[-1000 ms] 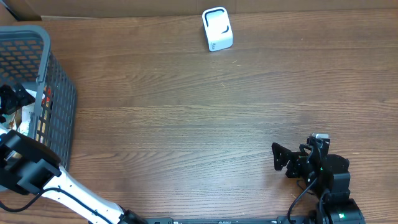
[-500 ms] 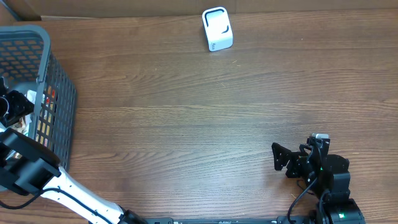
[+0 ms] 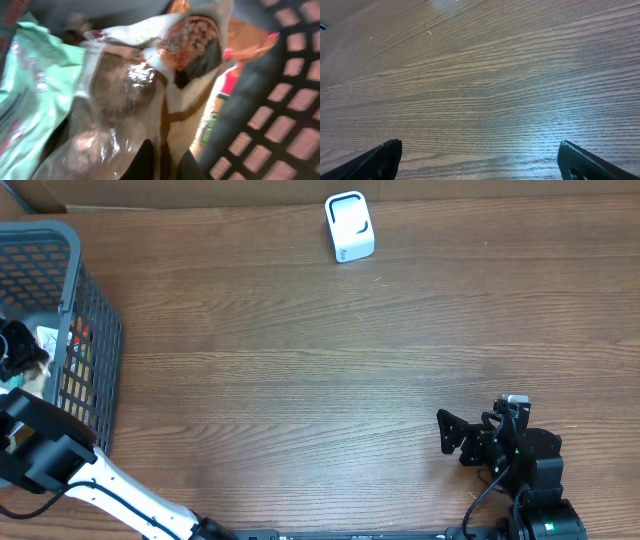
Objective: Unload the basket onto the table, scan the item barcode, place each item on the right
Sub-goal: 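Reach into the basket and grasp the brown-and-white snack bag with left gripper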
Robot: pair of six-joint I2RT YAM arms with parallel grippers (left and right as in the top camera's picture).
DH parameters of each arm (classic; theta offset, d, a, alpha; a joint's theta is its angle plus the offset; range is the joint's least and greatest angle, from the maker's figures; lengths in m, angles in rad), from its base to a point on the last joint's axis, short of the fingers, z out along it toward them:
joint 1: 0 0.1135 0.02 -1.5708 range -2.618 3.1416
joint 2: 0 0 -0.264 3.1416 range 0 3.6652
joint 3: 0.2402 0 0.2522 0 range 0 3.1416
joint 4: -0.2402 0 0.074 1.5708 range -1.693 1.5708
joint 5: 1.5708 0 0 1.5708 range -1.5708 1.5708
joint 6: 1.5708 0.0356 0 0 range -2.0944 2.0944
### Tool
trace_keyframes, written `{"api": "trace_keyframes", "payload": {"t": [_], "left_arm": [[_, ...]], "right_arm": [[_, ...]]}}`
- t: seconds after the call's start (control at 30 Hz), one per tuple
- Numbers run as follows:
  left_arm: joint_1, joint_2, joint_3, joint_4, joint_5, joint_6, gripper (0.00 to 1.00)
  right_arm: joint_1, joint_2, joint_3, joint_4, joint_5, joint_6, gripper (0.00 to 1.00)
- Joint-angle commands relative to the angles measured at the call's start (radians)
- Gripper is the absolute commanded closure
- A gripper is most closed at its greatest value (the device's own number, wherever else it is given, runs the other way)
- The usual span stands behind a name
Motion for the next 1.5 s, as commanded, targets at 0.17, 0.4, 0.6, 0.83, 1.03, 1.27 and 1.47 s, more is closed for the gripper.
{"api": "trace_keyframes", "payload": {"t": [0.17,0.4,0.6,0.83,1.03,1.27,1.47], "left_arm": [[0.002,0.004,0.354,-0.14,0.055,-0.195,0.96],[-0.002,0.004,0.573,-0.238,0.116,-0.231,0.96],[-0.005,0.004,0.638,-0.3,0.072,-0.23,0.96],[-0.005,0.006,0.555,-0.31,-0.057,-0.231,0.23],[-0.005,0.006,0.375,-0.264,-0.159,-0.23,0.08],[-0.005,0.006,0.169,-0.178,-0.272,-0.226,0.0],[-0.01,0.006,0.092,-0.087,-0.216,-0.117,0.0]], "right_arm": [[0.005,-0.008,-0.003,0.005,0.003,0.0,0.0],[0.005,-0.008,-0.003,0.005,0.003,0.0,0.0],[0.005,-0.008,-0.003,0.005,0.003,0.0,0.0],[0.005,-0.008,-0.003,0.005,0.003,0.0,0.0],[0.005,-0.008,-0.003,0.005,0.003,0.0,0.0],[0.005,-0.008,-0.003,0.005,0.003,0.0,0.0],[0.005,-0.008,-0.003,0.005,0.003,0.0,0.0]]}}
